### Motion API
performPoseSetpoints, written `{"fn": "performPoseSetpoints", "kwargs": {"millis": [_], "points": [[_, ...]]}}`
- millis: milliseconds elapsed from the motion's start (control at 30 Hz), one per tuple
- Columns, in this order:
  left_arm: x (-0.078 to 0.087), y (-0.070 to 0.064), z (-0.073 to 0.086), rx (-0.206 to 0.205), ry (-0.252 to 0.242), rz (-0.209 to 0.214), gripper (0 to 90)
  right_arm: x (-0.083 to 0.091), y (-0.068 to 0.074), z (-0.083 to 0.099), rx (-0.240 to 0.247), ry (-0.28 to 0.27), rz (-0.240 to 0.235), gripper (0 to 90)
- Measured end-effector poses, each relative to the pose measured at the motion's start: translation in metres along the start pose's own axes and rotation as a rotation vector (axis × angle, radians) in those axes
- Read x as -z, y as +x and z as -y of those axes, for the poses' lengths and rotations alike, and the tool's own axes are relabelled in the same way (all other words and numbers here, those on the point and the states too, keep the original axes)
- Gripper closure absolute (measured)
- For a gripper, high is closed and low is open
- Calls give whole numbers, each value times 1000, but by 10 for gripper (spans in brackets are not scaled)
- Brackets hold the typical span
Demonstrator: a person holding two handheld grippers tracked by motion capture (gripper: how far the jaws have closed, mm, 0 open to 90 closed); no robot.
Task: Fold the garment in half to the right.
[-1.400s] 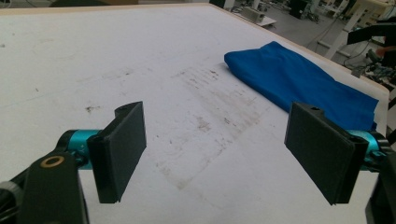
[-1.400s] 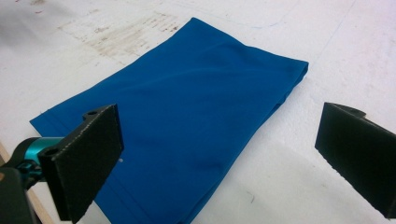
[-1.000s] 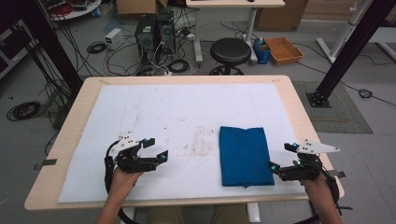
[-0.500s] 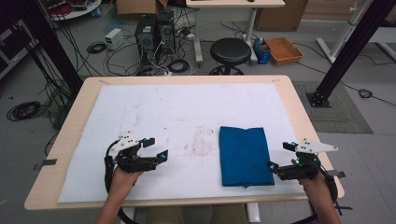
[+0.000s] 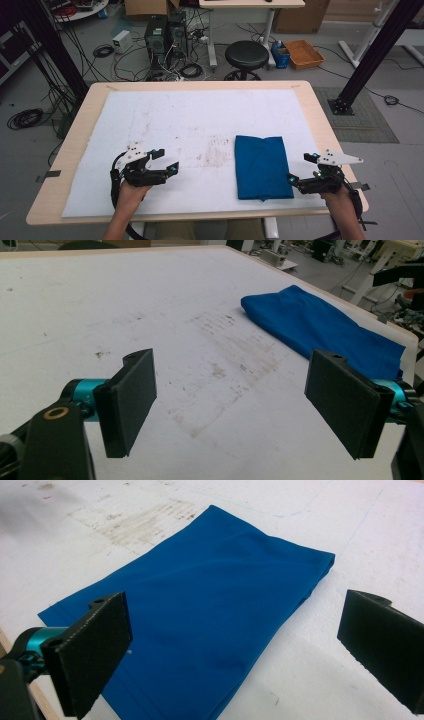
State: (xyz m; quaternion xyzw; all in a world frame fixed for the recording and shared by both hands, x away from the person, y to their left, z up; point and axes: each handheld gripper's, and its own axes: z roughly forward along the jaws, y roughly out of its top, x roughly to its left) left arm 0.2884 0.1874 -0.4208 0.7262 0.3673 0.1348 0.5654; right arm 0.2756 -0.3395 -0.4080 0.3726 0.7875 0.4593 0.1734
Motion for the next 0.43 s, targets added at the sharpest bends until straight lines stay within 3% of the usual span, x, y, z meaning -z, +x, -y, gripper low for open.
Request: {"fn": "performPoseSetpoints", "kwargs": {"millis": [433], "points": [[1,-2,-1,0,-2,-1,207,-2,2,0,8,-6,-5,3]]}}
